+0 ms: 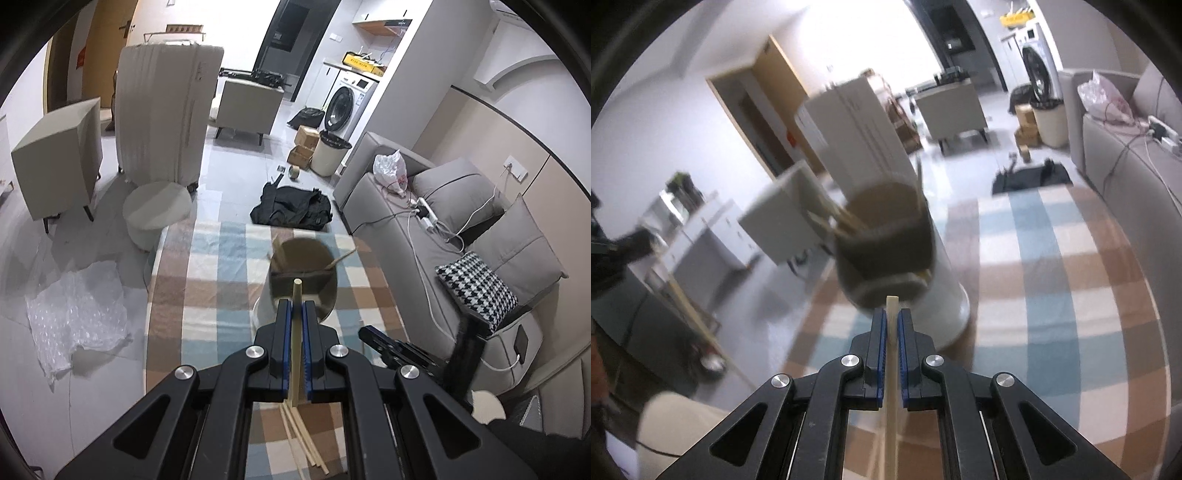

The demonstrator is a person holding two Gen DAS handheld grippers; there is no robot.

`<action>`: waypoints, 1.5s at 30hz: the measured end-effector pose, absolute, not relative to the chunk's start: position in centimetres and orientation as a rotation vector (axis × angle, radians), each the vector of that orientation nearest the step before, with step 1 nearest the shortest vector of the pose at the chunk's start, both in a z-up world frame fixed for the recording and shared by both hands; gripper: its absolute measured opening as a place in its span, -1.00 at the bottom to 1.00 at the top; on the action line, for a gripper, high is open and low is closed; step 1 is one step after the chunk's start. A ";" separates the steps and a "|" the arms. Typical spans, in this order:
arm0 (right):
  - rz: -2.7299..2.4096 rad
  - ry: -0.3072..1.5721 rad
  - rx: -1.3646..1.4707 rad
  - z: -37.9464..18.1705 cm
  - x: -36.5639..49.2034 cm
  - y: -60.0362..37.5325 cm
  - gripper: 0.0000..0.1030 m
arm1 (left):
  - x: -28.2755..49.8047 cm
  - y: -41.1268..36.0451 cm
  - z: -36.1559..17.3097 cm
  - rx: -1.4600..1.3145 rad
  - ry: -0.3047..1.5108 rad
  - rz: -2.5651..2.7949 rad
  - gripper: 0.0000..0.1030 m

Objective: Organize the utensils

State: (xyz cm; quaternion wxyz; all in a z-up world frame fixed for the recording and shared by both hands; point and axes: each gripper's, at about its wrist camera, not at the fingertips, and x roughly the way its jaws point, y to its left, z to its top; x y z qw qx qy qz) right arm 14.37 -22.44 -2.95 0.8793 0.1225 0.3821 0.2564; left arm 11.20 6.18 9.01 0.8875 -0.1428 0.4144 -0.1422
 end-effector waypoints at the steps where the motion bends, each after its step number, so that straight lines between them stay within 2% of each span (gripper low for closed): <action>1: 0.536 0.764 0.262 -1.9 14.4 -22.5 -0.89 | 11.4 6.1 9.2 -0.297 0.858 -0.297 -0.98; 10: 0.608 0.472 0.280 8.0 19.1 -20.9 -0.89 | 16.1 5.3 13.5 -0.290 0.775 -0.315 -0.98; 15: 0.589 0.374 0.261 10.6 23.3 -18.6 -0.89 | 19.1 4.7 13.6 -0.273 0.750 -0.313 -0.98; 24: 0.391 0.352 0.265 7.9 28.9 -15.4 -0.89 | 22.3 4.1 10.6 -0.240 0.763 -0.303 -0.98; 45: 0.239 0.269 0.196 4.6 29.5 -14.5 -0.89 | 23.7 4.4 7.9 -0.260 0.775 -0.302 -0.98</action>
